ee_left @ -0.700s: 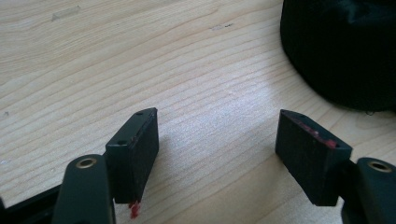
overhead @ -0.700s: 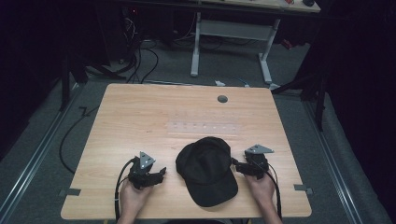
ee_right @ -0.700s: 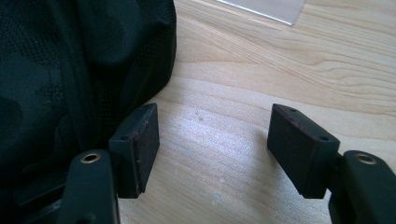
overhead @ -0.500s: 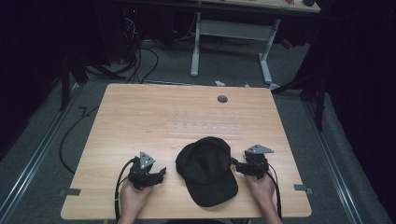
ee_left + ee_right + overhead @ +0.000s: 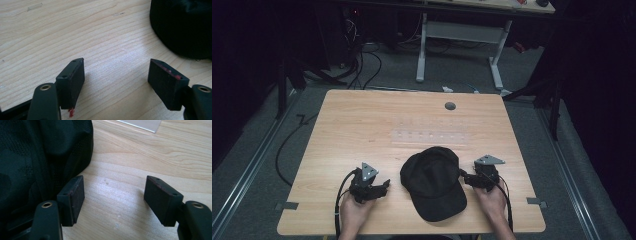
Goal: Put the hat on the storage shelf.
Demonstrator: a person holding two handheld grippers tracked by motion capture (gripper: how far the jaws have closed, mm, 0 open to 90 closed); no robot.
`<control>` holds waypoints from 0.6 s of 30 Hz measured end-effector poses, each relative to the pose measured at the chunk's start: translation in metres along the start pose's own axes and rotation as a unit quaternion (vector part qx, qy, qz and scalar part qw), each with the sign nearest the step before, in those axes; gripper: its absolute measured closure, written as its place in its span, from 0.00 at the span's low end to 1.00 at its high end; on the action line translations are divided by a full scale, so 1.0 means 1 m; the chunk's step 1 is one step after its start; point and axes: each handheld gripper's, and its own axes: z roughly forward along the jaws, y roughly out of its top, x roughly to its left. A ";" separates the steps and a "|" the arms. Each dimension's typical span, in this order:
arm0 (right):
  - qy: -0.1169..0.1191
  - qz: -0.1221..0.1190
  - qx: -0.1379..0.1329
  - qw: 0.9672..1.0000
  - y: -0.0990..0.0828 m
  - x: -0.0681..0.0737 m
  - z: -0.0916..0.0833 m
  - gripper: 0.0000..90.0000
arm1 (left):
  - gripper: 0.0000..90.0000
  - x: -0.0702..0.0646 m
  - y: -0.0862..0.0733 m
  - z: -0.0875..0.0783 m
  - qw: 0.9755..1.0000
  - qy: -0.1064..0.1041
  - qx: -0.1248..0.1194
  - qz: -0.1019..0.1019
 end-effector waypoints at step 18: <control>0.012 0.025 -0.010 1.000 -0.004 -0.009 -0.008 0.50 | 0.33 0.000 0.000 0.000 1.000 0.001 0.000 0.000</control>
